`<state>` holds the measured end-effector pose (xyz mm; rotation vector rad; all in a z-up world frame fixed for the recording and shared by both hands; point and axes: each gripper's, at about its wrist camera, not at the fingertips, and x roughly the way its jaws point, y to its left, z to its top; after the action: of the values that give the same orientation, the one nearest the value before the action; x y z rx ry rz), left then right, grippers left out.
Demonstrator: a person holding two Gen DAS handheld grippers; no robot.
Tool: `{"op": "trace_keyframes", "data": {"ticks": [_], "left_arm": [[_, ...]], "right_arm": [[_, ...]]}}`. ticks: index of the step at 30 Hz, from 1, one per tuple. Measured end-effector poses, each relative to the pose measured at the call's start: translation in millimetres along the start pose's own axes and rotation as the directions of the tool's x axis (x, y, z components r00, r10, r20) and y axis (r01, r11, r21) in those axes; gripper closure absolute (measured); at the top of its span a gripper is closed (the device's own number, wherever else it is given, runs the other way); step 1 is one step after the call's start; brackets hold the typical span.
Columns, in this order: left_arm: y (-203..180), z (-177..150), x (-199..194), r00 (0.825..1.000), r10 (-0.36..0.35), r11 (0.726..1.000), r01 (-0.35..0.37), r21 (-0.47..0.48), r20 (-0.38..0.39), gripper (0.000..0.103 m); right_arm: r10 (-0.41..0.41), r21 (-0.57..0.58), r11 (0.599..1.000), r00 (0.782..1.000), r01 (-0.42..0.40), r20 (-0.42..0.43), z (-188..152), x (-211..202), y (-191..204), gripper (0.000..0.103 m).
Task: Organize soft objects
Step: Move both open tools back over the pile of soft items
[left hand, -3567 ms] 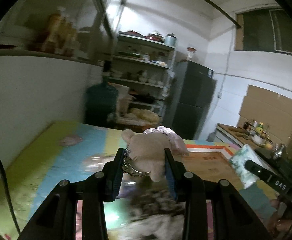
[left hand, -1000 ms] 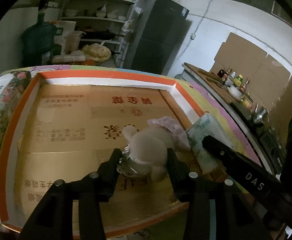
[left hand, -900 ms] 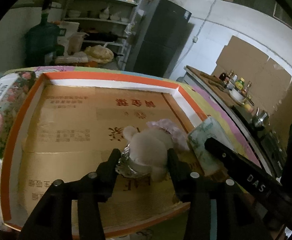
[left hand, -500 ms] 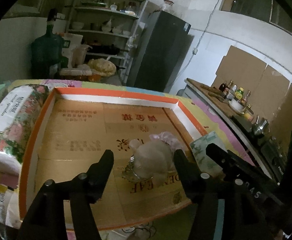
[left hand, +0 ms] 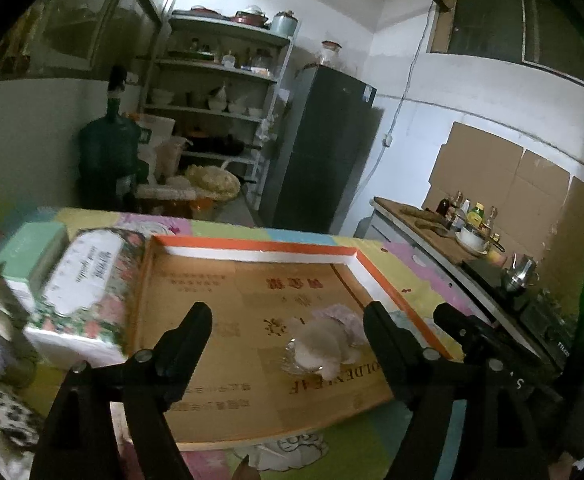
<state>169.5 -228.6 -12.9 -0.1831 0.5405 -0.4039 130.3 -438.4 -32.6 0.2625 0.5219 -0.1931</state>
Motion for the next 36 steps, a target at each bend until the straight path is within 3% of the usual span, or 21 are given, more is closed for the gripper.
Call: {"op": "trace_keyframes", "data": {"ticks": [5, 8, 15, 36], "left_arm": [[9, 4, -17, 1.000, 0.013, 1.000, -0.013, 0.006, 0.024, 0.019], [15, 6, -27, 0.999, 0.021, 1.000, -0.021, 0.008, 0.032, 0.019], [31, 8, -47, 0.998, 0.046, 0.999, -0.047, 0.021, 0.049, 0.018], [94, 9, -99, 0.983, 0.163, 0.986, -0.165, 0.024, 0.085, 0.018]], "right_arm": [[0.013, -0.020, 1.000, 1.000, -0.012, 0.009, 0, -12, 17, 0.042], [0.019, -0.031, 0.999, 1.000, -0.019, 0.016, -1, -19, 27, 0.034], [0.036, -0.046, 0.998, 0.999, -0.035, 0.028, -5, -33, 51, 0.030], [0.122, -0.100, 0.988, 0.992, -0.120, 0.016, -20, -50, 125, 0.029]]}}
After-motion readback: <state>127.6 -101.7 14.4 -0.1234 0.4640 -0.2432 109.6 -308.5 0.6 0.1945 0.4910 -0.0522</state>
